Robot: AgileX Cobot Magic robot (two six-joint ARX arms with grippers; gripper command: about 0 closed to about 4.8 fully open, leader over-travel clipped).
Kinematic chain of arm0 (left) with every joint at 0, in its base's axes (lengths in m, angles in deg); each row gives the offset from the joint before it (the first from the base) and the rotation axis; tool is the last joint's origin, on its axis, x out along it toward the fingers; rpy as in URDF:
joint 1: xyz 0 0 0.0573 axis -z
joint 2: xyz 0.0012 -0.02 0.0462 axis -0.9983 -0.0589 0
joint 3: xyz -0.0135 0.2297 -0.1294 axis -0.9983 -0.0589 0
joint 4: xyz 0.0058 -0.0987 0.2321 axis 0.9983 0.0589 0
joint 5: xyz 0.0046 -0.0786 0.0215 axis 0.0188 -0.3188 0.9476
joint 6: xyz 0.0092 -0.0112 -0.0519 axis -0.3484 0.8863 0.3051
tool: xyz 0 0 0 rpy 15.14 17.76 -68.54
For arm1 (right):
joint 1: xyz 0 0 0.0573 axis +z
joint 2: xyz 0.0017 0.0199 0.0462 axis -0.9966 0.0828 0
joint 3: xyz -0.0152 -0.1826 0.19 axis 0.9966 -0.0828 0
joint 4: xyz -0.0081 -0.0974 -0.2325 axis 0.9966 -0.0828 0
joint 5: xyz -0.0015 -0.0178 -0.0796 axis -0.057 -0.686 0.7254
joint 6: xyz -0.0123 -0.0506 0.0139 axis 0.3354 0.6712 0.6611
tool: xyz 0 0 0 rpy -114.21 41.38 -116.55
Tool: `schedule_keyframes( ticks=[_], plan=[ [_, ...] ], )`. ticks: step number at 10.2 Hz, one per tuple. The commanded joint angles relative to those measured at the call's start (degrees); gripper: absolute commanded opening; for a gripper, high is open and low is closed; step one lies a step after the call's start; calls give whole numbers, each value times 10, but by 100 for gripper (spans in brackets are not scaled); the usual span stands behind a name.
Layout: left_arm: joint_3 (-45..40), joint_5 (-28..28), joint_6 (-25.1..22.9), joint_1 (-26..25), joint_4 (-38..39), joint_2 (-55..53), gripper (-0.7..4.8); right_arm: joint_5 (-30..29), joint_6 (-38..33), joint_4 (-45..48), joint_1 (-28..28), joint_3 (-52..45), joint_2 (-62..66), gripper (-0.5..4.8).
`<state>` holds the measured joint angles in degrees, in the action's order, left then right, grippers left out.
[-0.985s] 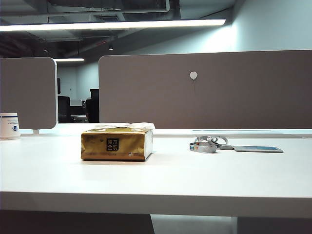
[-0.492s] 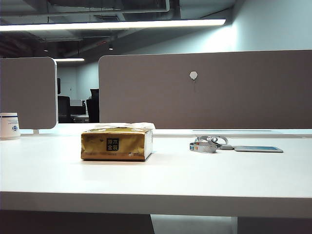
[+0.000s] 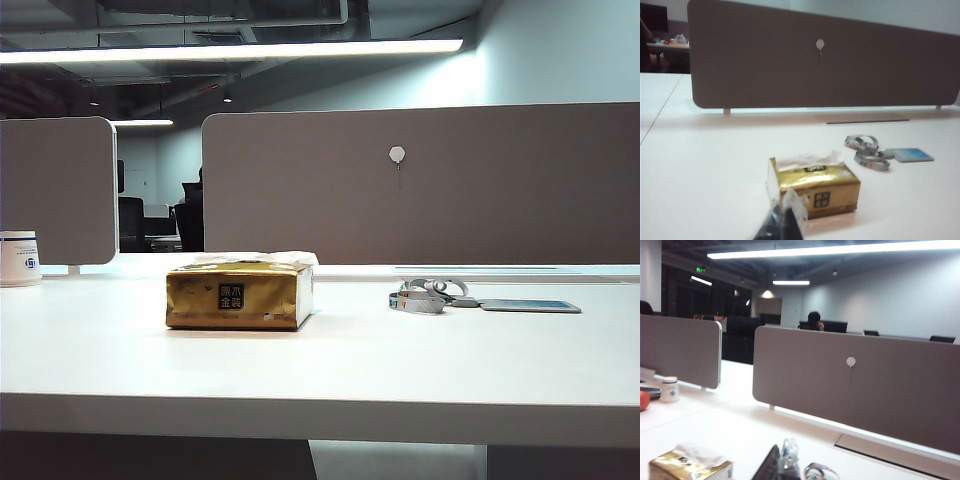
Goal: Pull out a tissue from the tissue box and use it to cover the ID card on the tabletop.
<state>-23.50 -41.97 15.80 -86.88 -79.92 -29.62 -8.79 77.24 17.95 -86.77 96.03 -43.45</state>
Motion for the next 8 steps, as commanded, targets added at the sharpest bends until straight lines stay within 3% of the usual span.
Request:
schedule_keyframes(
  ticks=[1,4,6,7,8],
  plan=[
    [1,-83,10,0,-45,0,-6,-60,0,-30,0,62,81,-6],
    [2,-106,12,0,-49,0,-6,-139,2,-34,8,165,292,-5],
    [2,-106,12,0,-49,0,-6,-124,20,-28,51,190,368,-5],
    [2,-104,12,0,-49,0,-6,-115,70,8,96,198,424,1],
    [2,-102,12,0,-49,0,-6,-75,89,93,163,199,494,104]
  ],
)
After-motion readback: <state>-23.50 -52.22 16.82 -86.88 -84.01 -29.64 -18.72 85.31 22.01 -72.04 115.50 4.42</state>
